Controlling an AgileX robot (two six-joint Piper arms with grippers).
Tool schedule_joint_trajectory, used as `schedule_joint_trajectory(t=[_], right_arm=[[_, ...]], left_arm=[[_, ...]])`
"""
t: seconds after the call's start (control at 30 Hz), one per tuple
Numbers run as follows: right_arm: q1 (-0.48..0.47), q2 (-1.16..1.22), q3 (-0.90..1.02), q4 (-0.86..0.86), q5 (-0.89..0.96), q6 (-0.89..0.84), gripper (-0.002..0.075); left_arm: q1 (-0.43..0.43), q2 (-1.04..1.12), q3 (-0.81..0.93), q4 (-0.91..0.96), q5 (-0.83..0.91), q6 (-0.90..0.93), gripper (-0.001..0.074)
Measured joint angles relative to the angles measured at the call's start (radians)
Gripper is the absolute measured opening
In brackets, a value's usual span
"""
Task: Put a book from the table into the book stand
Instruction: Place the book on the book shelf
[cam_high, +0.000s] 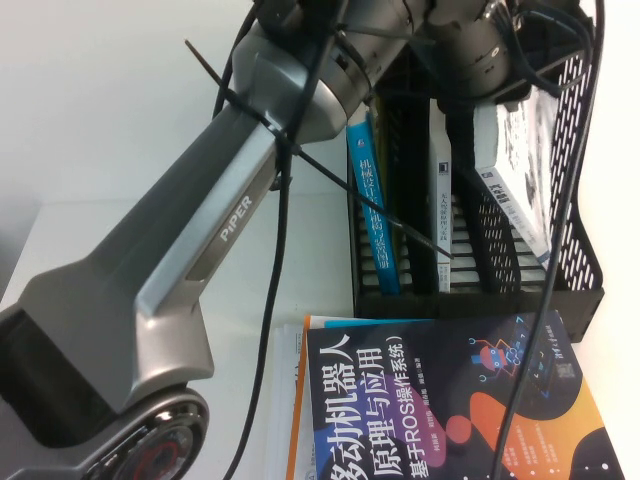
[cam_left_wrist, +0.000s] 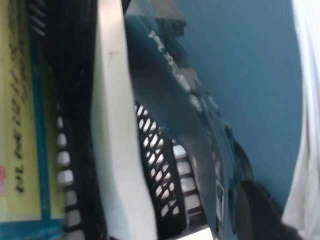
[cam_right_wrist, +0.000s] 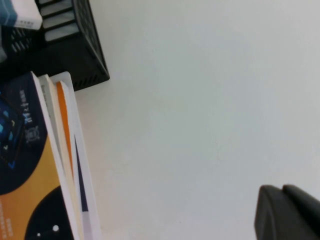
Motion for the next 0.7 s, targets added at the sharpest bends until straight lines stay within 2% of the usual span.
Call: schedule_joint_trajectory(t=[0.3, 0.7], right_arm=[[0.000, 0.000, 0.000, 0.020, -0.007, 0.000, -0.0002], [0.000, 0.000, 0.000, 0.025, -0.007, -0.003, -0.0003]], left_arm=[[0.000, 0.022, -0.007, -0.033, -0.057, -0.013, 0.0117], [0.000, 0.009, -0.051, -0.024, -0.032, 0.006, 0.0117]])
